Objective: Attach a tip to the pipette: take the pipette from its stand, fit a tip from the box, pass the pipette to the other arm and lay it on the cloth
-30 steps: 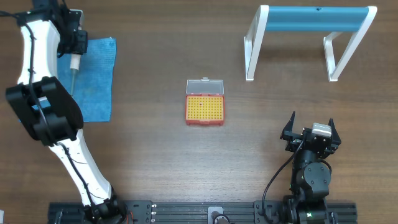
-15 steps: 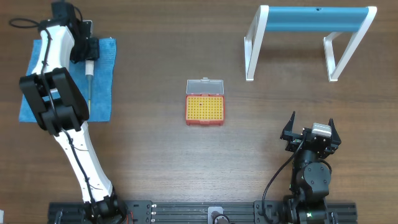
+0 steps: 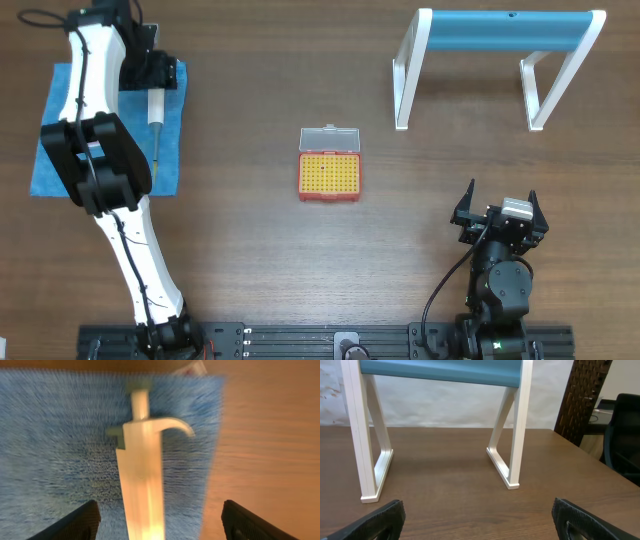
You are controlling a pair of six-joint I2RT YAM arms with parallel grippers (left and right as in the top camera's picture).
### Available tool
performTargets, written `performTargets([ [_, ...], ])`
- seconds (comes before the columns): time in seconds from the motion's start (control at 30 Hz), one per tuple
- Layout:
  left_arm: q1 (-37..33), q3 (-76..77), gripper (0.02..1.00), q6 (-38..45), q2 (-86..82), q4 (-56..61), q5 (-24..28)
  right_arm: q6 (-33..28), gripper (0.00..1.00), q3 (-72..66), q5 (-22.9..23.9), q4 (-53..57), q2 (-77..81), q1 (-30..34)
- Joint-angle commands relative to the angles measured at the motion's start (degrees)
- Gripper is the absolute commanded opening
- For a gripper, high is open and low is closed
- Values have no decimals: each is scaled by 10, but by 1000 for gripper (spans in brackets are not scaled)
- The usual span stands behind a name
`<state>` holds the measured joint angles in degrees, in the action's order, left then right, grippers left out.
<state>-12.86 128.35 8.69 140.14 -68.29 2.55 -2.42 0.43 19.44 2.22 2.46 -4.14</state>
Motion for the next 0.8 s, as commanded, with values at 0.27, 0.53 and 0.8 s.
performTargets([
  [0.27,32,23,998,-40,-461,-31,39,7,963,-2,9,3,1,-2],
  [0.53,32,-600,998,-37,-1052,230,-11,7,963,-2,9,3,0,-2],
  [0.8,94,-977,996,-71,-1314,582,-35,7,963,-2,9,3,1,-2],
])
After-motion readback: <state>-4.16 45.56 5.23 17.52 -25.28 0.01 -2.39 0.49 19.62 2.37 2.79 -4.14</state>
